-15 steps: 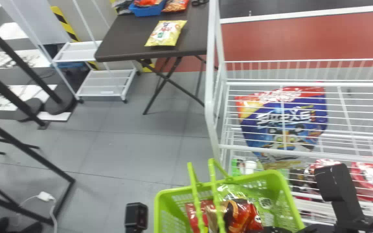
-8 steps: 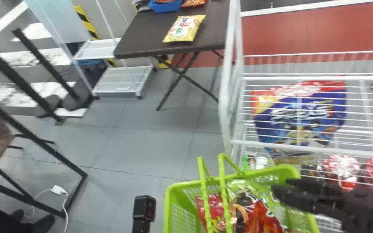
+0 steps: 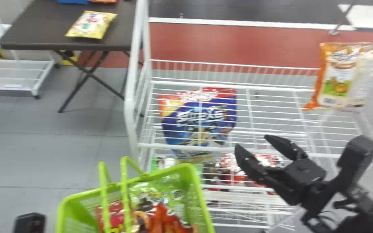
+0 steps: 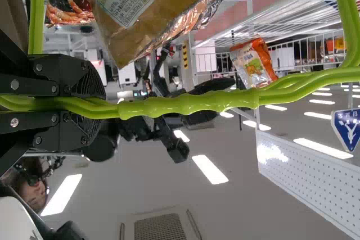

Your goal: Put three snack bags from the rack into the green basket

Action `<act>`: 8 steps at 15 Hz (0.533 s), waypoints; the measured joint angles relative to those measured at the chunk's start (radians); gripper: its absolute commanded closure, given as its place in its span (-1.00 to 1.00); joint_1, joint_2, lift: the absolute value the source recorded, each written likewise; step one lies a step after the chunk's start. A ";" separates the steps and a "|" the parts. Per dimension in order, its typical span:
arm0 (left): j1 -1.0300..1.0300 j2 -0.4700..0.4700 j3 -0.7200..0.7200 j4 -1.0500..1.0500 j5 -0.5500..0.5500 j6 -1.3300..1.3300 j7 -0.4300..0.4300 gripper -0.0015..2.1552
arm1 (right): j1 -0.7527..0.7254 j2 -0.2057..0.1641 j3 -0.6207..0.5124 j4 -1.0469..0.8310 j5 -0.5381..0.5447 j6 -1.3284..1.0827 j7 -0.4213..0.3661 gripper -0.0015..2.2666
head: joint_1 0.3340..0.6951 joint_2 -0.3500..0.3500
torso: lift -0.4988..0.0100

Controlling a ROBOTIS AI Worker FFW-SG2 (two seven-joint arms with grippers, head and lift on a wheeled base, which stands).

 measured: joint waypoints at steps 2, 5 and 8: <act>0.000 -0.001 0.005 0.004 0.002 0.000 0.000 0.99 | 0.025 0.009 0.011 0.104 0.028 -0.207 -0.072 -0.96 | 1.00 -0.51 | 0.96; 0.000 -0.001 0.017 0.014 0.004 0.000 0.000 0.99 | 0.037 0.013 0.010 0.209 0.041 -0.364 -0.109 -0.96 | 1.00 -0.63 | 0.96; 0.000 -0.001 0.020 0.017 0.004 0.000 0.000 0.99 | 0.051 0.014 -0.005 0.232 0.042 -0.415 -0.131 -0.96 | 1.00 -0.73 | 0.96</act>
